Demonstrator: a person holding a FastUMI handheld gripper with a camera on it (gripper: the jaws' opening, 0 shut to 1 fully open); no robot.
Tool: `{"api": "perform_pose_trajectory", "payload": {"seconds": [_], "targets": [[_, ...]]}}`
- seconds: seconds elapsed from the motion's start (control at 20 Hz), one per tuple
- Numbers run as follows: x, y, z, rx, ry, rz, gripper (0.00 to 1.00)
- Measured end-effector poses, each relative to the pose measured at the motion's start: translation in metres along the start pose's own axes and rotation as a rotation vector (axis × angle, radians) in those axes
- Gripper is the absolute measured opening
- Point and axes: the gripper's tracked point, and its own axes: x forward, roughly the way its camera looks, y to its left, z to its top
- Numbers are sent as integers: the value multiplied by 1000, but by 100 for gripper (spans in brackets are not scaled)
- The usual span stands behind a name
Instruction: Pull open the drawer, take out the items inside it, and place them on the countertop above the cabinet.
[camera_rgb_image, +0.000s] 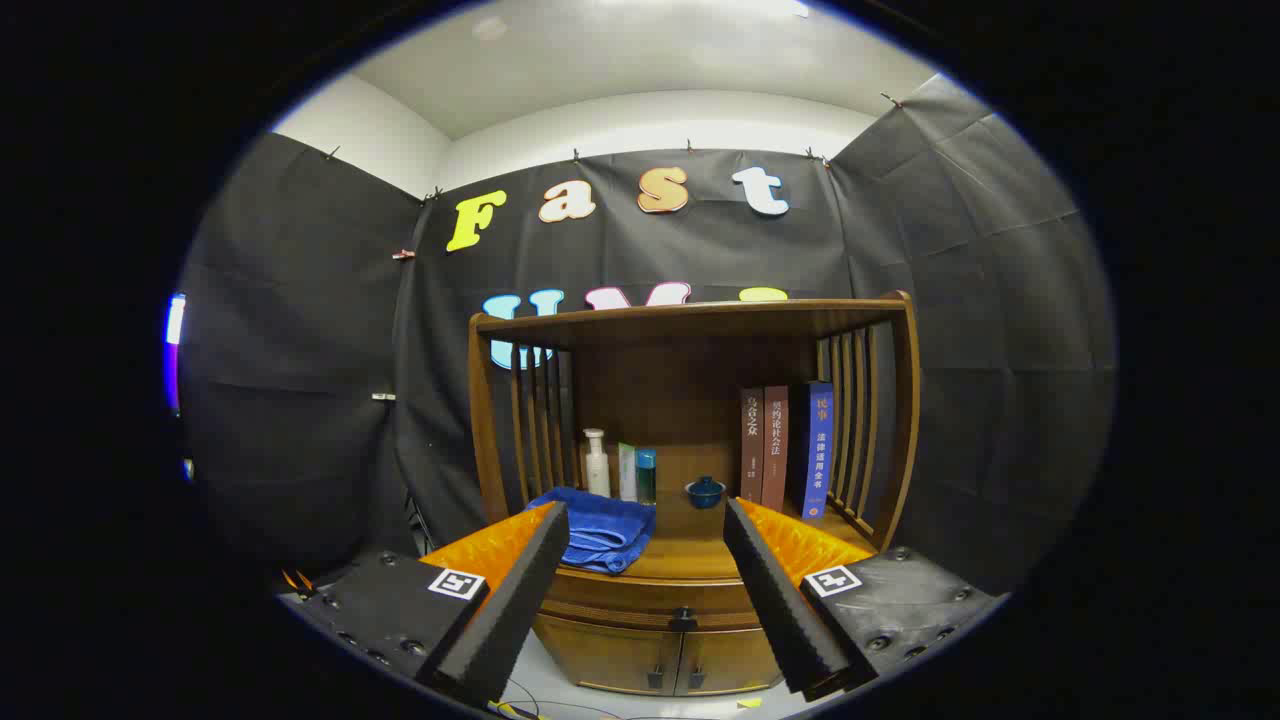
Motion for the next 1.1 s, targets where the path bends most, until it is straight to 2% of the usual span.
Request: {"api": "perform_pose_trajectory", "payload": {"seconds": [1.1], "targets": [[6, -9, -6, 15, -1, -6, 100]]}}
